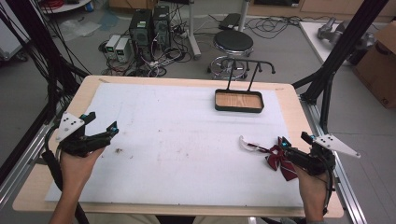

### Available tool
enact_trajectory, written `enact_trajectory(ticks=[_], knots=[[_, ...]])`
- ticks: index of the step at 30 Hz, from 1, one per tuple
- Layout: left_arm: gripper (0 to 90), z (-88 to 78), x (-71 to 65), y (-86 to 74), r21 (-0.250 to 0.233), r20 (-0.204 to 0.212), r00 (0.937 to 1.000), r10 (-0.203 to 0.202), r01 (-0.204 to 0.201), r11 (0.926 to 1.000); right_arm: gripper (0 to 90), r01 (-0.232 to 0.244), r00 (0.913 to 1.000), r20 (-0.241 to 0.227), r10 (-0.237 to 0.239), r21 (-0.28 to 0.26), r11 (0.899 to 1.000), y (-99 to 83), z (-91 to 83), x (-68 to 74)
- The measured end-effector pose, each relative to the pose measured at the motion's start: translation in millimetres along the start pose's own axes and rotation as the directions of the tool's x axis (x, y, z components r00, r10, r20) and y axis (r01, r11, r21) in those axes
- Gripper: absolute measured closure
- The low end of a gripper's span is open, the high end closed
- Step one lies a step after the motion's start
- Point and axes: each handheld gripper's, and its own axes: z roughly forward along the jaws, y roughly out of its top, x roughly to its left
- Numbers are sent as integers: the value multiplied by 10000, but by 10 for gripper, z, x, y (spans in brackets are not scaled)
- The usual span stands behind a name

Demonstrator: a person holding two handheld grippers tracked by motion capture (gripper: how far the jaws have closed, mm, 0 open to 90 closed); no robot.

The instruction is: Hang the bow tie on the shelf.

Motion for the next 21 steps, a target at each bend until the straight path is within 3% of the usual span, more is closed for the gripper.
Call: enact_trajectory(ticks=[21], knots=[[190, -28, 22, -20, -27, -72, 9999, -91, 91, 10000, 239, -1, 9999, 122, 1, 23, 10000, -6, -3, 8]])
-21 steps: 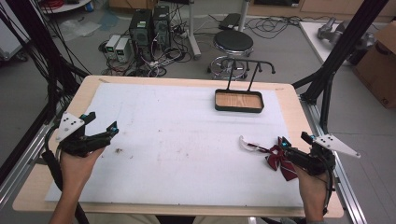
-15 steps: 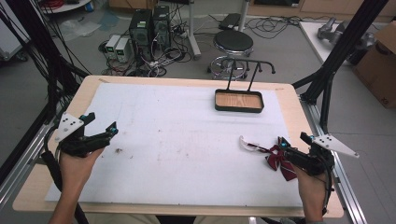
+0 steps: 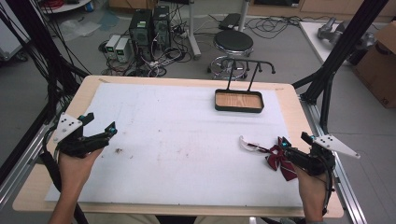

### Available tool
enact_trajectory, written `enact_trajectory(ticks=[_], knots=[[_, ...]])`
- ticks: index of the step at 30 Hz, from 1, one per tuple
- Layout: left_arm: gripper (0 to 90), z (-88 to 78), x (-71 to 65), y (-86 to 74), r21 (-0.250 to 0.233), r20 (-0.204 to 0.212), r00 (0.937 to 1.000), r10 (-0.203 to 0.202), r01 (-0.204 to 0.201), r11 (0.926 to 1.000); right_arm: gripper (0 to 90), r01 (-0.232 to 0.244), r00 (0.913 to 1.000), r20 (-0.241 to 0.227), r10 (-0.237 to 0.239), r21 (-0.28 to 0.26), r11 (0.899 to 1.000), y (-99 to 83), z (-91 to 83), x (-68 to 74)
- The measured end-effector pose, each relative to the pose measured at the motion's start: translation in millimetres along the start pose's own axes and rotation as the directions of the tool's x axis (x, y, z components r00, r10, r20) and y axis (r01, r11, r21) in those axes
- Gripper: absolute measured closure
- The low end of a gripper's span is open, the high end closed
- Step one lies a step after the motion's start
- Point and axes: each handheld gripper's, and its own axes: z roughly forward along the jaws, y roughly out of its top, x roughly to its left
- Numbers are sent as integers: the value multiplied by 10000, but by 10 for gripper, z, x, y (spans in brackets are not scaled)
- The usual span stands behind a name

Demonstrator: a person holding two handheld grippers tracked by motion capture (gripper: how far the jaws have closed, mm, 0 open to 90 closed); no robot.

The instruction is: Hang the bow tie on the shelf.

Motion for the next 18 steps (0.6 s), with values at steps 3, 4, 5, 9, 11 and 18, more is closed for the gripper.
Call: enact_trajectory(ticks=[3, 4, 5, 9, 11, 18], knots=[[190, 0, -4, -5, 3, 3, 10000, 9, -9, 10000, 239, -12, 10000, -25, 13, 25, 10000, -9, 11, -5], [190, 0, -6, -5, 27, 11, 10000, 37, -37, 10000, 239, 15, 10000, -20, -15, 46, 10000, -15, 17, -8], [190, 1, -10, -5, 19, 1, 10000, 31, -31, 10000, 239, 6, 10000, -7, -6, 32, 10000, -22, 26, -8], [190, 3, -18, -3, 3, 12, 10000, 75, -75, 10000, 238, -47, 10000, 43, 46, 143, 9999, -67, 70, -37], [190, 2, -20, -2, -2, 4, 10000, 77, -77, 10000, 239, -176, 9998, 84, 174, 211, 9996, -111, 115, -67], [190, 7, -31, -4, -15, 46, 9999, 97, -97, 10000, 227, -200, 9986, 493, 189, 232, 9995, -231, 213, -123]])
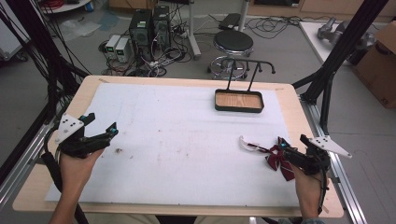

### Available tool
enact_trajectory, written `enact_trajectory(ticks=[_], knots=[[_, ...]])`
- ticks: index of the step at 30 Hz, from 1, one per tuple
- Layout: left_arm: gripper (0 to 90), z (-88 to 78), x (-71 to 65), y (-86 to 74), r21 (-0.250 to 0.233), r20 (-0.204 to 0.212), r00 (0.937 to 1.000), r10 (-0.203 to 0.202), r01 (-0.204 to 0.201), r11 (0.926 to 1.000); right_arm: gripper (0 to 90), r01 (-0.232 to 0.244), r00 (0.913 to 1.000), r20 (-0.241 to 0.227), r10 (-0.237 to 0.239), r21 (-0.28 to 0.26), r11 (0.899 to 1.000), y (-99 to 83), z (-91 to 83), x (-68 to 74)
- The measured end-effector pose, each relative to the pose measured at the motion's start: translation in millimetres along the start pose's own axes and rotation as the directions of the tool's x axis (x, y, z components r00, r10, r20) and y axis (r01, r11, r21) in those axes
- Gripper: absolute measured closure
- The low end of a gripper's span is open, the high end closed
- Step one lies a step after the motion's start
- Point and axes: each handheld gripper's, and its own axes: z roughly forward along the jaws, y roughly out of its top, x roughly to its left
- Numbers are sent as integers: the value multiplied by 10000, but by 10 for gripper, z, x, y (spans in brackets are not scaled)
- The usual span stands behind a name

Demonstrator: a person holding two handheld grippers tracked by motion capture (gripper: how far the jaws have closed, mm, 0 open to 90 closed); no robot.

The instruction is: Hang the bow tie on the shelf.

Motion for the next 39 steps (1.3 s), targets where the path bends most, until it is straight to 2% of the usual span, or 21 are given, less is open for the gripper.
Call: enact_trajectory(ticks=[3, 6, 13, 18, 30, 35, 39], knots=[[190, 5, -3, -5, 32, -2, 10000, 13, -13, 10000, 234, -157, 9995, 258, 153, 152, 9998, -100, 81, -27], [190, 13, -8, -9, 42, 24, 10000, 6, -6, 10000, 259, 0, 9990, 442, -18, 411, 9992, -174, 150, -32], [190, 20, -23, -17, 33, 49, 10000, 24, -24, 10000, 295, -84, 9976, 694, 32, 754, 9971, -258, 225, -37], [190, 19, -26, -16, 4, 46, 10000, 41, -41, 10000, 331, -274, 9976, 672, 194, 1195, 9925, -328, 293, -25], [190, 34, -30, -33, 76, 93, 9999, 62, -63, 10000, 452, -303, 9973, 720, 162, 1984, 9797, -405, 411, -12], [190, 38, -38, -34, 81, 74, 9999, 68, -69, 9999, 516, -398, 9975, 671, 242, 2413, 9696, -427, 465, -12], [190, 31, -36, -29, 86, 88, 9999, 89, -90, 9999, 611, -385, 9977, 636, 223, 2651, 9635, -437, 481, -16]])
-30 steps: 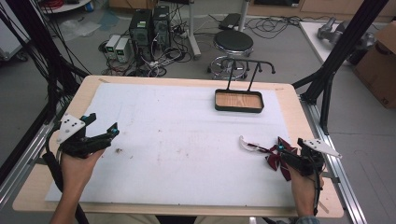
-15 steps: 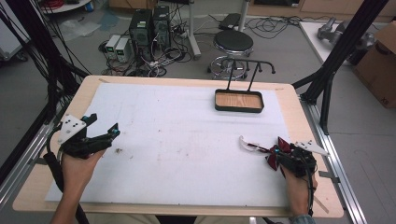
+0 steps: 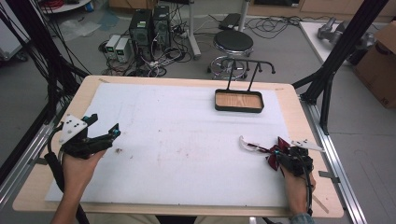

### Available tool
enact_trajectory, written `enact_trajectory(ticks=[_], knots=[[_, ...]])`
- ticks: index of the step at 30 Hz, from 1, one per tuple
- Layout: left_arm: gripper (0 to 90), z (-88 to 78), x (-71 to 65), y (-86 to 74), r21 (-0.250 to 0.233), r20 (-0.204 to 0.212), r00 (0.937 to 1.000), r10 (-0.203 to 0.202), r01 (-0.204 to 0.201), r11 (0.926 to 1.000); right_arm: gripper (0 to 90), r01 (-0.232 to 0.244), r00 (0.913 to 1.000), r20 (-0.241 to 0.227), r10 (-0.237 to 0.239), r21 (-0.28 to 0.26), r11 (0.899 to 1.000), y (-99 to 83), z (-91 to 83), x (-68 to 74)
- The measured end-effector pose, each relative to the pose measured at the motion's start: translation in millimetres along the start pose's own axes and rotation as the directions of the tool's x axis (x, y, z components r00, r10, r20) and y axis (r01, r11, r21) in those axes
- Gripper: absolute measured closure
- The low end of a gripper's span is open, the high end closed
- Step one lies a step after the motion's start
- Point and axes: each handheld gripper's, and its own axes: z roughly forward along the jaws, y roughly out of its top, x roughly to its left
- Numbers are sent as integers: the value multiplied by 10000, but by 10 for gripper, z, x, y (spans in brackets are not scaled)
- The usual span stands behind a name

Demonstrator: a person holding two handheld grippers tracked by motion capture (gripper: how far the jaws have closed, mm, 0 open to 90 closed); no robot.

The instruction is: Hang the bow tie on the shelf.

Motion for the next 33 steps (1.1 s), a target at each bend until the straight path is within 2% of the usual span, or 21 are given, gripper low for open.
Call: enact_trajectory(ticks=[7, 8, 11, 12, 13, 14, 17, 18, 19, 21, 23, 33], knots=[[190, -7, -2, 5, -29, -8, 10000, 32, -32, 10000, 734, 0, 10000, -72, 0, -40, 10000, 2, -7, 8], [190, -9, -1, 7, -29, -9, 10000, 29, -29, 10000, 737, -14, 10000, -4, 14, -129, 9999, 4, -19, 7], [190, -13, 5, 11, -48, -35, 10000, 27, -27, 10000, 743, 74, 10000, 15, -73, -894, 9960, 54, -127, 12], [190, -11, 3, 12, -68, -37, 10000, 3, -4, 10000, 743, 74, 10000, 15, -73, -894, 9960, 54, -127, 12], [190, -12, 3, 13, -64, -35, 10000, 7, -8, 10000, 743, 205, 9998, -12, -208, -1321, 9910, 94, -183, 38], [190, -15, 3, 15, -53, -33, 10000, 21, -21, 10000, 743, 205, 9998, -12, -208, -1321, 9910, 94, -183, 38], [190, -21, 2, 21, -97, -21, 10000, 19, -19, 10000, 744, 480, 9987, -96, -507, -1843, 9817, 167, -249, 92], [190, -23, 3, 23, -116, -13, 10000, 16, -16, 9999, 744, 606, 9976, -197, -664, -2165, 9744, 224, -279, 134], [190, -26, 4, 26, -127, -12, 10000, 11, -11, 9999, 744, 606, 9976, -197, -664, -2165, 9744, 224, -279, 134], [190, -33, 5, 31, -161, 8, 10000, -15, 16, 9999, 744, 839, 9952, -275, -934, -2442, 9661, 332, -296, 187], [190, -37, 7, 35, -178, 6, 10000, -1, 1, 9998, 744, 896, 9946, -281, -997, -2489, 9644, 369, -305, 205], [190, -36, 1, 41, -203, 61, 10000, -3, 5, 9998, 745, 1290, 9881, -391, -1486, -3146, 9404, 816, -387, 324]])
